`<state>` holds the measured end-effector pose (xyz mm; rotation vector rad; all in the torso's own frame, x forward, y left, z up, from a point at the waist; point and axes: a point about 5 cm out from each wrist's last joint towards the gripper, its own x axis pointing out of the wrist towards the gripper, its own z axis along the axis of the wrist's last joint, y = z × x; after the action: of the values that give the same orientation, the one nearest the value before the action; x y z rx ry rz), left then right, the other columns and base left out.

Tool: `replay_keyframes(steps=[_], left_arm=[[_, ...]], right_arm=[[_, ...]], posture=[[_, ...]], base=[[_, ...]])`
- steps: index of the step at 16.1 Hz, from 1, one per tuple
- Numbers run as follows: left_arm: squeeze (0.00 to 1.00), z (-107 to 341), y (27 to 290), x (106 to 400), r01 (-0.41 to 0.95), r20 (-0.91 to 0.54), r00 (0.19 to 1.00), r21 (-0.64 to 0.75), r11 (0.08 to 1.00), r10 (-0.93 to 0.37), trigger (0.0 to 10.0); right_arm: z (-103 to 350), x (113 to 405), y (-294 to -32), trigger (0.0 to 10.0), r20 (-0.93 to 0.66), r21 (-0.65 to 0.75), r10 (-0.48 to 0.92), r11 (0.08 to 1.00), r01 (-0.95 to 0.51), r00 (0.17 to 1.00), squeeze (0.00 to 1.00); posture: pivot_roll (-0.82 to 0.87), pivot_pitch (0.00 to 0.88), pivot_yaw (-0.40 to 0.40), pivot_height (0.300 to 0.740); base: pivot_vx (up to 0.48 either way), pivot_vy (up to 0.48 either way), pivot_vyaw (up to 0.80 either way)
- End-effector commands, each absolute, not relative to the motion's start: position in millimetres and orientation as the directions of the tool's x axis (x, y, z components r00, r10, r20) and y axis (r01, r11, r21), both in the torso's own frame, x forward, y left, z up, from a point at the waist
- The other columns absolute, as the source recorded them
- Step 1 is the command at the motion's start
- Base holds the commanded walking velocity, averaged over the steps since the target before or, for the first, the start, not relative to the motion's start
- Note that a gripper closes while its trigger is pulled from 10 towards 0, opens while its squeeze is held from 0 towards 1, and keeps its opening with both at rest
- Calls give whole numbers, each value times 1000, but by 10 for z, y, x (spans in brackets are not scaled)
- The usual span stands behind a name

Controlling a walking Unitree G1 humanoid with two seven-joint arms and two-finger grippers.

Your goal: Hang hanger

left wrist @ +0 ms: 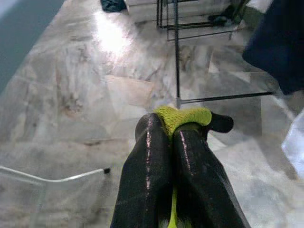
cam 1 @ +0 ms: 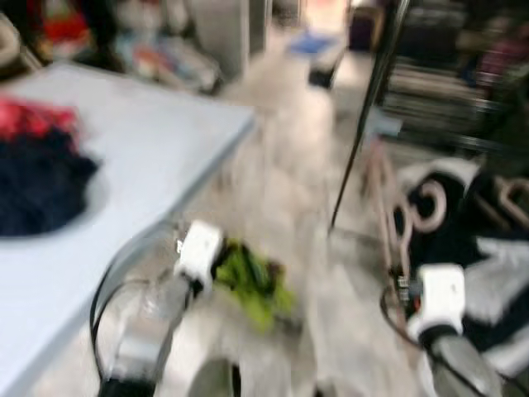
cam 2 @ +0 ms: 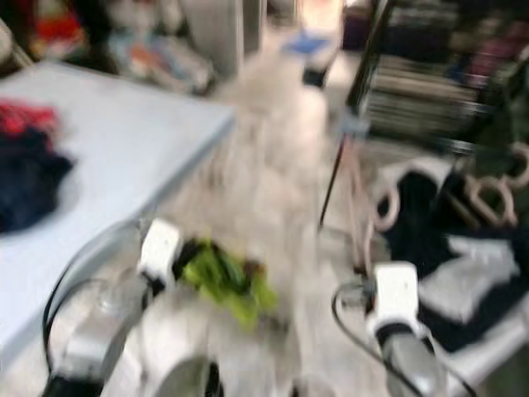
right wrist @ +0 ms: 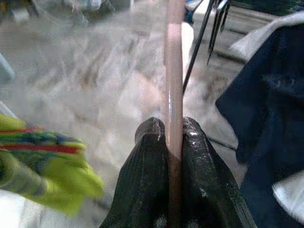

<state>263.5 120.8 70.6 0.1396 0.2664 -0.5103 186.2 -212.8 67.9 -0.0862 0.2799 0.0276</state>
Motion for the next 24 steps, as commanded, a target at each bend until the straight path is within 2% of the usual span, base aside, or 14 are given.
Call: replay_keyframes(steps=[1,7,18,20,24], left_arm=[[0,799,1205,2673,500,-251,848,90,862,-466,10000],[0,807,1156,2669,509,-245,845,91,856,-476,10000],[0,846,1038,2655,541,-226,823,34,840,-521,10000],[0,864,1025,2704,549,-220,820,45,835,-528,10000],[0,918,1063,2804,539,-204,830,57,840,-519,10000]], right_arm=[[781,1918,-2165,10000,-234,-98,-8,995,-16,972,0],[942,2130,-2270,10000,-164,-51,-67,997,59,984,0],[920,2282,-2257,10000,-168,-58,-75,996,66,983,0],[917,2348,-2228,10000,-159,-50,-73,997,65,985,0],[939,2432,-2207,10000,-135,-45,-78,996,72,988,0]], posture=[[-73,46,13,740],[-76,50,7,740],[-70,38,-1,740],[-65,5,7,740],[-71,0,31,740]], base=[[-356,0,0],[-276,0,0],[0,0,-800],[0,0,-800],[0,0,-800]])
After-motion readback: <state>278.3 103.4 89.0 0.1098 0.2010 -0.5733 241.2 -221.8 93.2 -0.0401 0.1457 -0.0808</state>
